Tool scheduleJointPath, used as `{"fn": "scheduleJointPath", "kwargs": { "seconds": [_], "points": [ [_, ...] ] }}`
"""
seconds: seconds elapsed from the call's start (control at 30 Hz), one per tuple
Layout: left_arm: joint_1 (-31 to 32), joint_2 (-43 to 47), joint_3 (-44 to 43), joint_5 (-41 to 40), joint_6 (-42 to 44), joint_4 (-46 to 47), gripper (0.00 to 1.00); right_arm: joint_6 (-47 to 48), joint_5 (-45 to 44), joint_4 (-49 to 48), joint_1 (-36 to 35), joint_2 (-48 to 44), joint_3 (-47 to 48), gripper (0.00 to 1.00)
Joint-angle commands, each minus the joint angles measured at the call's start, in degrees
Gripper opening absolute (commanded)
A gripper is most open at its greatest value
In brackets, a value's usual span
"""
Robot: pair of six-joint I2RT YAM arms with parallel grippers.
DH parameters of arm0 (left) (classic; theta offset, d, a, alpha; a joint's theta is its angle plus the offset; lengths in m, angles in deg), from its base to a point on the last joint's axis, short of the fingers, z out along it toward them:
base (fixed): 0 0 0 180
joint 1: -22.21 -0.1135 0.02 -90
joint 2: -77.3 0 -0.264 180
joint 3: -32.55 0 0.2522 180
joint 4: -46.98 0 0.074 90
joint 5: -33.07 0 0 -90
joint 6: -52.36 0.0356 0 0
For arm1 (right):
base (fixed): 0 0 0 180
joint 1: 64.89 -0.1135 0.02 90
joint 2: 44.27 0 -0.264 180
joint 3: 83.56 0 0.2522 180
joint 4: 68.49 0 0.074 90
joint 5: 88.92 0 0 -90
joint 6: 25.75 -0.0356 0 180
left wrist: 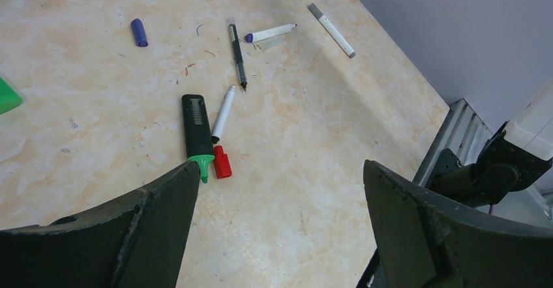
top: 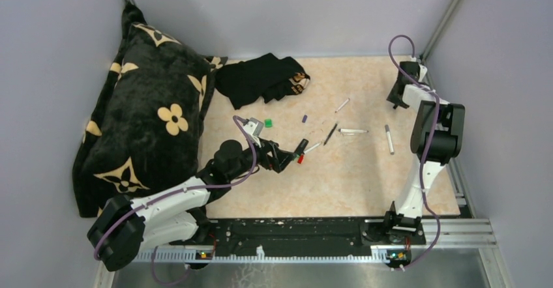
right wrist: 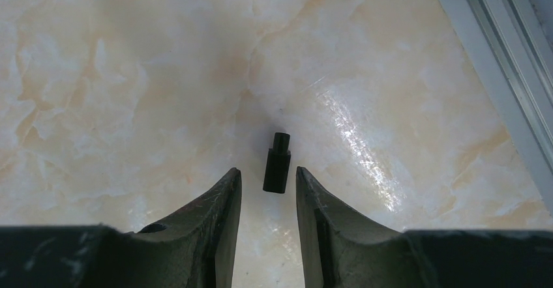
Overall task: Insert the pens into the pen caps
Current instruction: Pick up the pen cap from the center of the board.
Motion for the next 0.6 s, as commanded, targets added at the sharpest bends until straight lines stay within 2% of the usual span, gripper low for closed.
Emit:
{"fn": "scheduleJointPath", "kwargs": {
  "seconds": [0.0,0.23,0.57],
  "points": [
    [-0.47,-0.34,0.41,0.15,0.01,-0.6,0.98,-0.59,0.85,0.44,0.38,1.82,3.75,0.35],
    [-0.65,0.02,0.66,0.02,-0.17,-0.7,0.98,-1.34,0.46,1.55,0.38,3.96,4.76,0.32],
    [-0.74,-0.64,0.09,0.26,-0.3,-0.74,0.98,-0.71,2.49,1.23,1.08,4.48,3.8,0.15]
  ]
}}
